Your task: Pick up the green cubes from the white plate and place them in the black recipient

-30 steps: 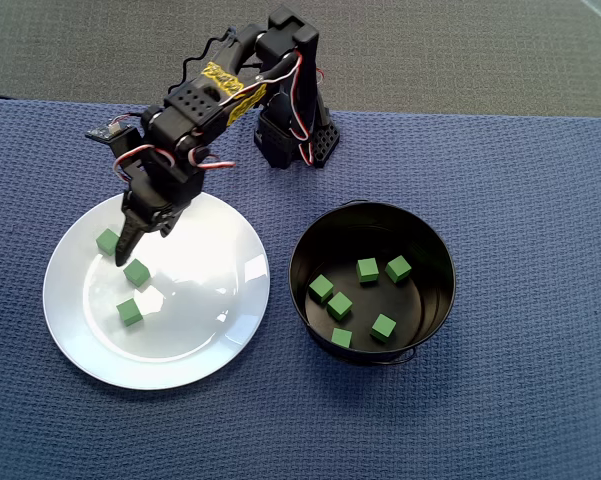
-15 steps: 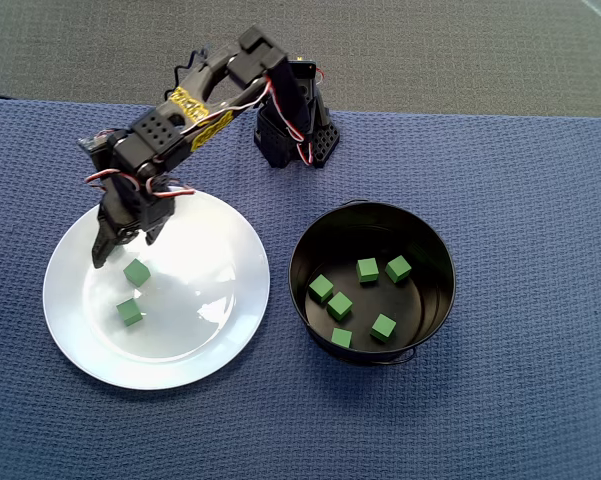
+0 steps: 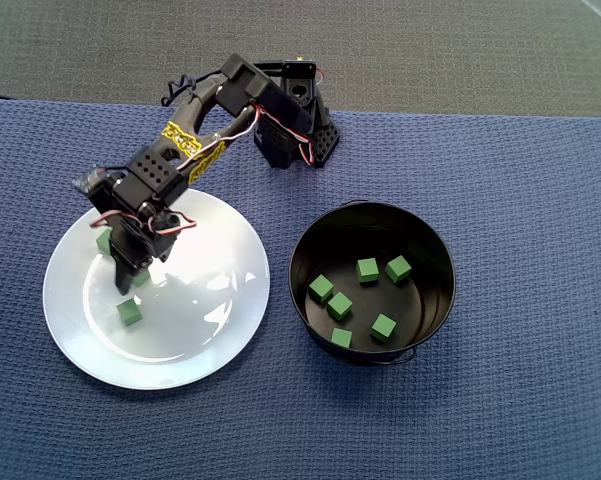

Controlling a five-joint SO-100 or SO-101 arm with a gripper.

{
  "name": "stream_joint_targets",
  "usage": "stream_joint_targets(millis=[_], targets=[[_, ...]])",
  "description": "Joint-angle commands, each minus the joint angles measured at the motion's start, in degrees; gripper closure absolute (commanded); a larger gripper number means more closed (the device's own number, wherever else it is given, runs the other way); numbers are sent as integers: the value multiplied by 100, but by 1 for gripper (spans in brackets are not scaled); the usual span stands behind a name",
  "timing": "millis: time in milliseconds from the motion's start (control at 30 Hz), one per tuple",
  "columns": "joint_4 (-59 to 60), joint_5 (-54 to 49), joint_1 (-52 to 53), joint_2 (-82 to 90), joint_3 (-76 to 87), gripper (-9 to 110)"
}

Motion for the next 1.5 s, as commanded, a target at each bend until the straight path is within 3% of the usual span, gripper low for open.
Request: stream_joint_targets(millis=[0,700,933,1000,1033,1467], targets=[[35,-290,-105,-18,-343,74],[-202,-905,404,-70,-466,81],[-202,-958,360,-62,-387,78],[-255,-923,378,-70,-378,85],[-308,-782,422,-62,-378,101],[-413,-756,387,562,141,102]])
